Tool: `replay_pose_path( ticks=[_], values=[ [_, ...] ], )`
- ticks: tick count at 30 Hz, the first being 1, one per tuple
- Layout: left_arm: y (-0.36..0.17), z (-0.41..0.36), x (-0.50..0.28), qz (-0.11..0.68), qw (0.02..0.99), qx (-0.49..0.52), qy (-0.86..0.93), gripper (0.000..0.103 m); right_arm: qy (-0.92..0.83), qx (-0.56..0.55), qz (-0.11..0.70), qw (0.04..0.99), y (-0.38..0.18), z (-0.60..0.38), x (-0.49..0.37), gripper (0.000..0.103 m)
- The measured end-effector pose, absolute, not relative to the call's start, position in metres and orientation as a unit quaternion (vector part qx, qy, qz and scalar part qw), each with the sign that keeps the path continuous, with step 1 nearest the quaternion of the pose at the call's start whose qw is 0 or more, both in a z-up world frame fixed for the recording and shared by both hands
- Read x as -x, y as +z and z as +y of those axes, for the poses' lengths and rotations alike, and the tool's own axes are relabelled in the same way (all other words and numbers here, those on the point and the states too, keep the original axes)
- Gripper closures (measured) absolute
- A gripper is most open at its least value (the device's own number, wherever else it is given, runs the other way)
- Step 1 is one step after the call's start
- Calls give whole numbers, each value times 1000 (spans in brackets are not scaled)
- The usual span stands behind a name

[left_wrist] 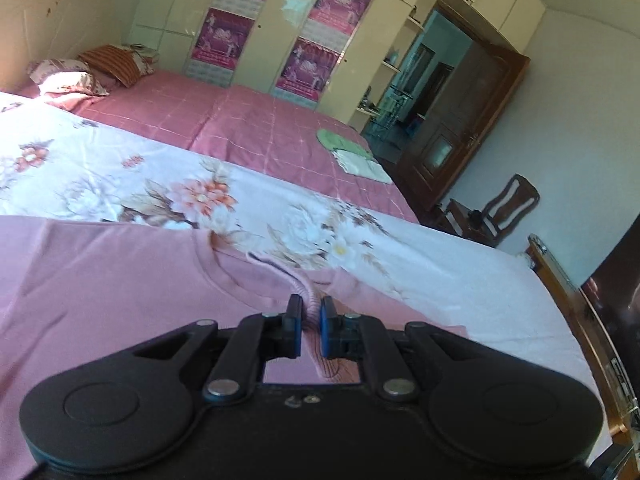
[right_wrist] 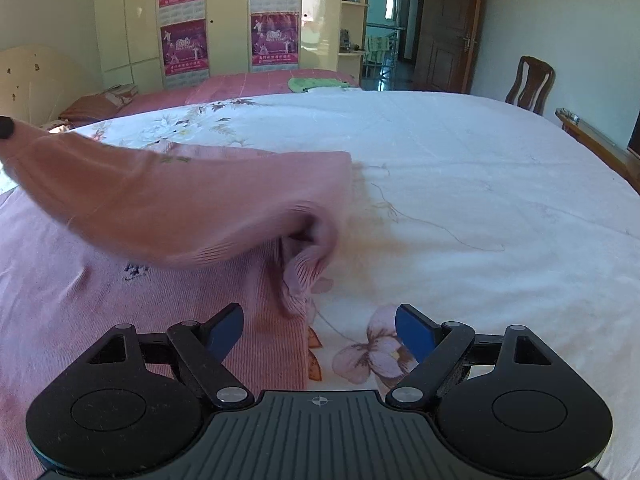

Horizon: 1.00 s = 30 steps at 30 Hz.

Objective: Fold small clothes
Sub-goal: 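Fold the gripped sleeve across the body with the right tool while the left tool grasps the other sleeve, then lay the sleeve flat and open the right tool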

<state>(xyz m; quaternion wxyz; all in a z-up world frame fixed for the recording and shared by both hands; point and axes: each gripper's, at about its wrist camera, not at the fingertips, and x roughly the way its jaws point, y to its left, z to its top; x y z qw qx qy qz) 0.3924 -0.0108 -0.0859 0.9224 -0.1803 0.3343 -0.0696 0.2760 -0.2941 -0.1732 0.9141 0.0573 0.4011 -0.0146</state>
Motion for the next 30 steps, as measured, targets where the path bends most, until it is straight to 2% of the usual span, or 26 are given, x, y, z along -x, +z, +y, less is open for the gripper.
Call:
replay_pose_path(
  ticks=[1, 2, 3, 5, 6, 7, 8, 14, 19, 20, 21, 22, 23, 27, 30],
  values=[
    [-89, -1, -391, 337, 923, 177, -54, 95, -12, -54, 405, 913, -175, -292, -282, 53],
    [-94, 9, -391, 345, 920, 182, -41, 95, -7, -58, 410, 910, -177, -290, -288, 63],
    [-101, 19, -389, 353, 916, 189, -28, 95, -3, -67, 411, 909, -179, -290, -292, 69],
    [-114, 30, -387, 362, 915, 181, -4, 95, -4, -63, 410, 910, -180, -288, -296, 69],
    [-122, 32, -386, 367, 915, 170, 6, 95, -2, -61, 408, 911, -179, -288, -297, 73],
    [-131, 37, -386, 378, 910, 169, 12, 95, -1, -65, 406, 911, -179, -290, -296, 91],
    [-140, 40, -386, 390, 904, 175, 15, 95, -3, -71, 405, 912, -178, -292, -295, 94],
    [-174, 39, -384, 428, 892, 145, 26, 93, -20, -91, 412, 906, -182, -303, -286, 95],
    [-148, 48, -367, 397, 910, 101, 62, 73, 3, -96, 426, 899, -168, -308, -272, 92],
    [-141, 50, -364, 387, 915, 98, 63, 72, 3, -99, 420, 902, -163, -310, -267, 87],
    [-136, 50, -362, 378, 919, 96, 60, 69, -2, -103, 408, 907, -156, -312, -263, 68],
    [-131, 47, -362, 373, 922, 93, 53, 69, -4, -107, 397, 911, -150, -315, -261, 41],
    [-128, 42, -366, 372, 923, 90, 40, 69, -8, -110, 385, 916, -145, -317, -263, 33],
    [-138, 11, -389, 378, 922, 78, -1, 67, 6, -135, 378, 916, -143, -319, -302, 33],
    [-156, -4, -408, 397, 915, 72, -11, 67, 13, -142, 390, 910, -154, -318, -342, 45]
  ],
)
